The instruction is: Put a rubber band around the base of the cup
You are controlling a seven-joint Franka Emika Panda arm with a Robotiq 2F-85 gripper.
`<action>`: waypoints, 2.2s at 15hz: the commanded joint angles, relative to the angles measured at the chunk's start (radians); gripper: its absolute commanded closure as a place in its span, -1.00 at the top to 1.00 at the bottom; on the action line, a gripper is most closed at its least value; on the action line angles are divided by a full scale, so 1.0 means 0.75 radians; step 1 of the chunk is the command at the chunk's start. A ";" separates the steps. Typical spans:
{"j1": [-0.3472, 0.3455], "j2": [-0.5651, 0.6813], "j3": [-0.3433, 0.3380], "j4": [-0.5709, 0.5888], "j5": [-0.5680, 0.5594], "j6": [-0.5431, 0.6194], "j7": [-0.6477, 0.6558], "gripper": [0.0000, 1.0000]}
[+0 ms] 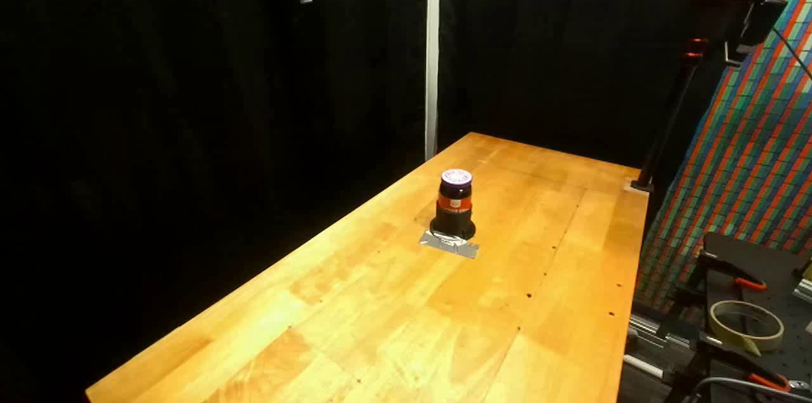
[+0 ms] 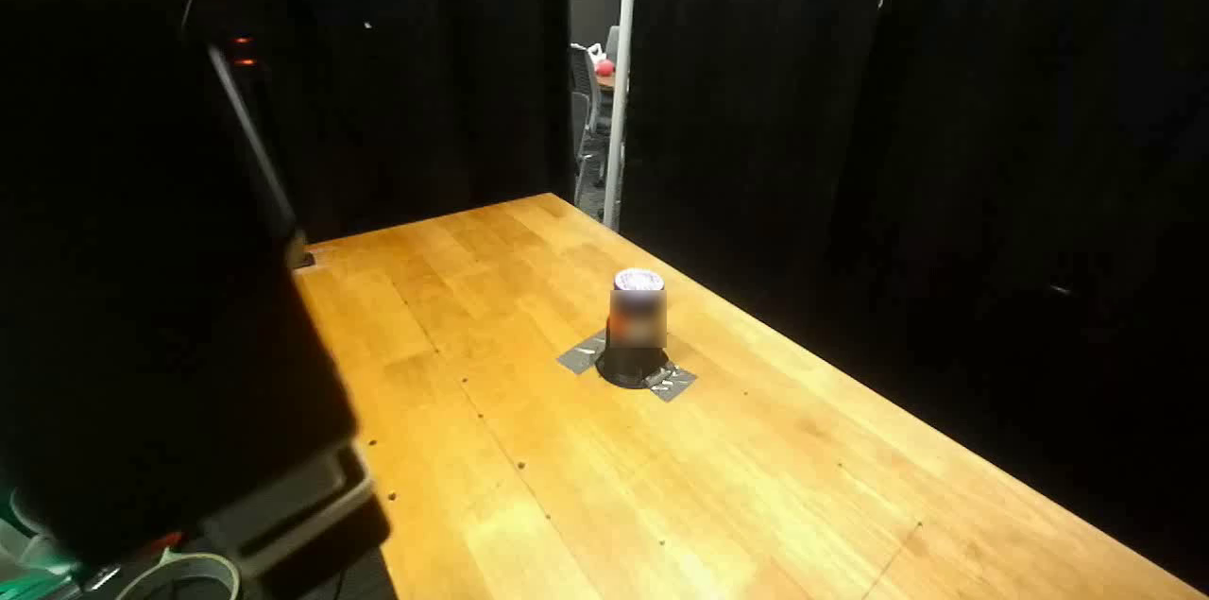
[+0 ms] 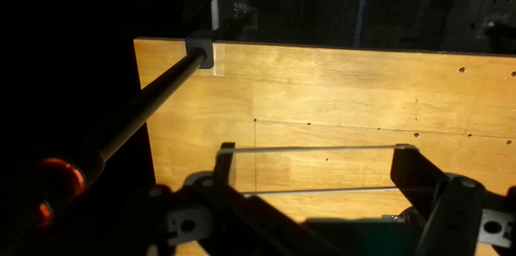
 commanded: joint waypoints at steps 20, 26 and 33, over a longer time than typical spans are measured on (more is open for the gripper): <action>0.260 0.471 0.297 0.259 0.162 -0.025 0.202 1.00; 0.322 0.795 0.376 0.461 0.334 0.008 0.302 1.00; 0.347 1.053 0.474 0.634 0.464 0.151 0.486 1.00</action>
